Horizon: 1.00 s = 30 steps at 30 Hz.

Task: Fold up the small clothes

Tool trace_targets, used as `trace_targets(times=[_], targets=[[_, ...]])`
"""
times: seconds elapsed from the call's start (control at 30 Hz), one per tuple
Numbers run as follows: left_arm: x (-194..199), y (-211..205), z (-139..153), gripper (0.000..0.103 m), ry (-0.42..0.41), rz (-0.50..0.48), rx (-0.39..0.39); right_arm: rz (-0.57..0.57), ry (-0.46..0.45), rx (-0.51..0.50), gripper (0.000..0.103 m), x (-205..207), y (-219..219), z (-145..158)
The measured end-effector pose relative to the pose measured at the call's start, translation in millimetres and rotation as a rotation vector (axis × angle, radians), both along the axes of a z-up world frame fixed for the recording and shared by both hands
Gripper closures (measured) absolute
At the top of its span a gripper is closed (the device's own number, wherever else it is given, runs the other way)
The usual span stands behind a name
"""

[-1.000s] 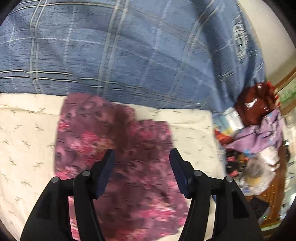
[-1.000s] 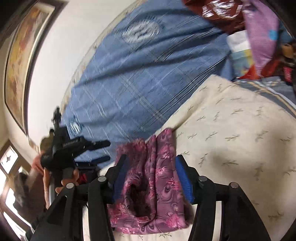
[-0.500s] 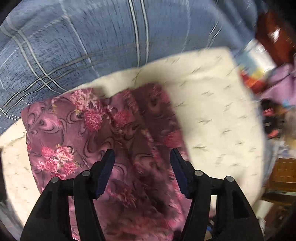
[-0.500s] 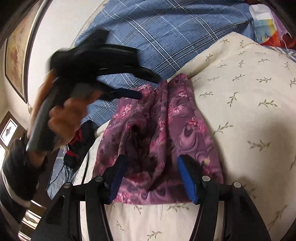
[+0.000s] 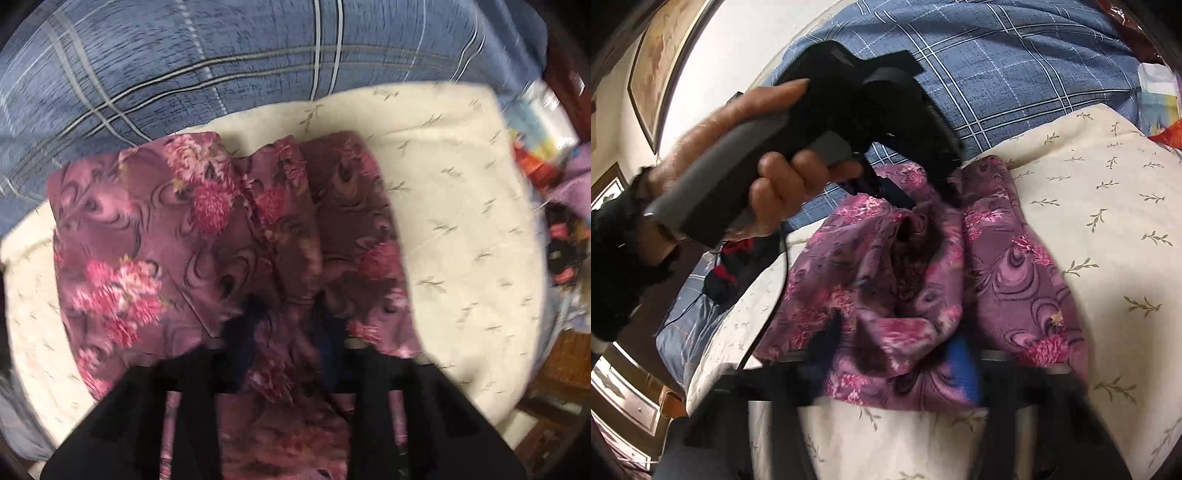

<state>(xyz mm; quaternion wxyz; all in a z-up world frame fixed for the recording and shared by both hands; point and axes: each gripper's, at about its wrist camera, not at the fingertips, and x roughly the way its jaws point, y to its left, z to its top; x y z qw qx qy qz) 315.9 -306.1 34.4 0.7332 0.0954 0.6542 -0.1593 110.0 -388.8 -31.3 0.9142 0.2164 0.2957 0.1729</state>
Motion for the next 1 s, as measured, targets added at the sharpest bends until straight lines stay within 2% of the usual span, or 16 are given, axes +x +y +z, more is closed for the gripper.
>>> trace_targets(times=[0.1,0.27,0.33,0.4,0.47,0.5,0.53,0.6,0.63,0.67,0.7,0.73,0.8,0.83,0.87,1.0], targets=[[-12.5,9.2,13.6,0.096,-0.047,0.025,-0.06,-0.008,-0.044,0.066,0.098,-4.7,-7.5,4.4],[-36.5,0.9,32.5,0.096,-0.041,0.014,-0.219,-0.053,-0.127,0.145,0.098,-30.0,-32.5,23.5],[-42.6,-12.5,31.0,0.096,-0.049,-0.011,-0.23,-0.089,-0.133,0.168,0.098,-39.1,-44.9,23.6],[-43.3,-26.0,20.4,0.096,-0.051,-0.021,-0.221,-0.125,-0.101,0.169,0.098,-41.7,-55.6,14.7],[-39.6,-30.6,11.4,0.096,-0.035,0.011,-0.237,-0.129,-0.04,0.173,0.098,-37.4,-60.7,2.0],[-37.6,-25.7,9.7,0.096,-0.027,0.036,-0.275,-0.113,0.015,0.166,0.097,-32.1,-61.2,-7.5],[-35.9,-20.2,10.7,0.095,-0.022,0.05,-0.304,-0.119,0.045,0.152,0.091,-29.9,-61.9,-12.3],[-34.0,0.3,23.3,0.095,-0.026,0.076,-0.384,-0.096,0.07,0.168,0.087,-31.0,-68.3,-15.5],[-35.3,18.1,39.4,0.094,-0.066,0.081,-0.428,-0.095,0.066,0.174,0.083,-32.3,-71.9,-11.9],[-38.3,26.5,49.9,0.09,-0.093,0.078,-0.458,-0.101,0.047,0.179,0.071,-34.9,-79.8,-3.5],[-38.7,49.1,66.6,0.077,-0.144,0.08,-0.507,-0.117,0.02,0.179,0.065,-38.4,-86.6,5.1],[-37.5,72.2,78.1,0.052,-0.198,0.109,-0.531,-0.147,-0.012,0.179,0.055,-39.6,-94.3,14.3],[-36.3,105.0,80.0,0.033,-0.285,0.187,-0.516,-0.178,-0.052,0.19,0.051,-28.1,-109.3,33.5],[-31.6,121.1,78.3,0.033,-0.299,0.215,-0.491,-0.174,-0.044,0.191,0.051,-15.5,-112.5,40.5],[-25.0,138.0,69.0,0.033,-0.276,0.247,-0.478,-0.16,-0.028,0.188,0.05,1.6,-113.9,46.4],[-12.8,167.9,20.9,0.033,-0.129,0.359,-0.511,-0.083,0.12,0.201,0.05,89.1,-102.9,50.4]])
